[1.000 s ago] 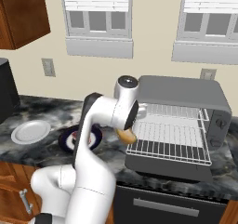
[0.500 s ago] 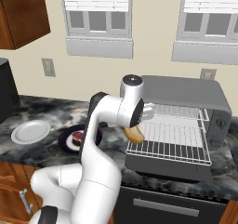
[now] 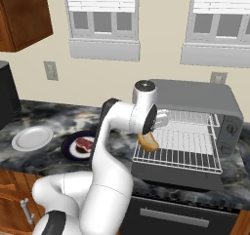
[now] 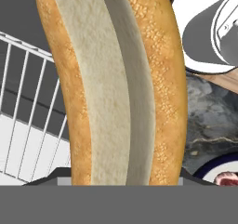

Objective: Open the toaster oven door. Place the hotdog bun on the bottom rack in the toaster oven and place the steak on the top rack.

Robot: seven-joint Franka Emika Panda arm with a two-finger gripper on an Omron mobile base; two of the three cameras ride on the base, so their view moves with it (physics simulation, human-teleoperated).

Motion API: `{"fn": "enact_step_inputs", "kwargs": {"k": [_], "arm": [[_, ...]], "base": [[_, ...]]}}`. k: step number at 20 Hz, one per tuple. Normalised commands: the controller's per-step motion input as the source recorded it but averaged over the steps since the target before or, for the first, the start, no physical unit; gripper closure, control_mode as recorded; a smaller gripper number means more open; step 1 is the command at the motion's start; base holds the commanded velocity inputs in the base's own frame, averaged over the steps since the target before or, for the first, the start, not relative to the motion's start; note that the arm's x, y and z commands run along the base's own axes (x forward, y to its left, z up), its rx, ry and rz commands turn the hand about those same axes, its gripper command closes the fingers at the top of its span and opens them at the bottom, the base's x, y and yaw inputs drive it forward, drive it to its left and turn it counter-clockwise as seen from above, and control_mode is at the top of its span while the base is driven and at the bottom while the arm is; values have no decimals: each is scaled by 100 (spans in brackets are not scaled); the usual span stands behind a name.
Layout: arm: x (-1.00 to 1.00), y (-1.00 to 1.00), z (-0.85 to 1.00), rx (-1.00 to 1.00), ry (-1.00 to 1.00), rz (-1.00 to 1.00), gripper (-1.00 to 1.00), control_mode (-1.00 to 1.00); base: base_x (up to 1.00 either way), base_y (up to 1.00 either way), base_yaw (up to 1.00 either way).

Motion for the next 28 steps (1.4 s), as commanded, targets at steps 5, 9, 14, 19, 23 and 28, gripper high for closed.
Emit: {"fn": "enact_step_inputs", "kwargs": {"k": [5,9,14,19,23,28], "arm": [[-28,-51,0,-10,-1,55,100,-100],[-36,-47,0,-10,0,59,100,-100],[-44,-49,0,-7,0,58,100,-100],[-12,-54,0,-4,0,30,100,-100],[0,-68,0,-5,0,8,100,-100],[8,-67,0,-3,0,0,100,-100]], "base": [[0,0,0],[0,0,0],[0,0,0],[0,0,0],[0,0,0],[0,0,0]]}}
